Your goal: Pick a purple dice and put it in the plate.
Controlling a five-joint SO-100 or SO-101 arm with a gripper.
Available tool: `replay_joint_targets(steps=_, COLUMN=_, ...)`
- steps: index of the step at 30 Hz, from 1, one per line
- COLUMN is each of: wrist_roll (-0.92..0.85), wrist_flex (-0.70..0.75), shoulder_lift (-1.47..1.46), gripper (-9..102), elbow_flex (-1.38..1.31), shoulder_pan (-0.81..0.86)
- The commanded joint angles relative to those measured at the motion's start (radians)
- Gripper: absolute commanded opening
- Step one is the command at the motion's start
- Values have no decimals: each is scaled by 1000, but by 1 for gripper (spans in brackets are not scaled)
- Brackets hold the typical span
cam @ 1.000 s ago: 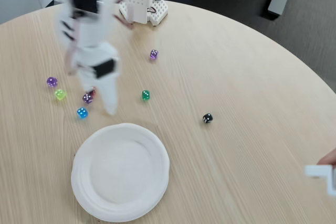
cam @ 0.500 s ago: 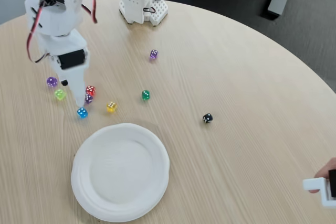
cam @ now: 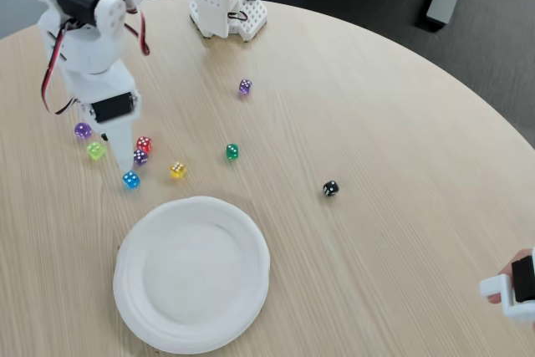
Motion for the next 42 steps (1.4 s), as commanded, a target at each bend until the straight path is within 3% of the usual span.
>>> replay_joint_targets(steps=1, wrist_roll=0, wrist_flex=5, shoulder_lift=9, gripper=23, elbow_flex=-17, shoulder_pan=5)
replay_joint_targets(steps=42, wrist_roll=80, wrist_flex=5, shoulder_lift=-84, gripper=22, elbow_flex=51, shoulder_pan=-11)
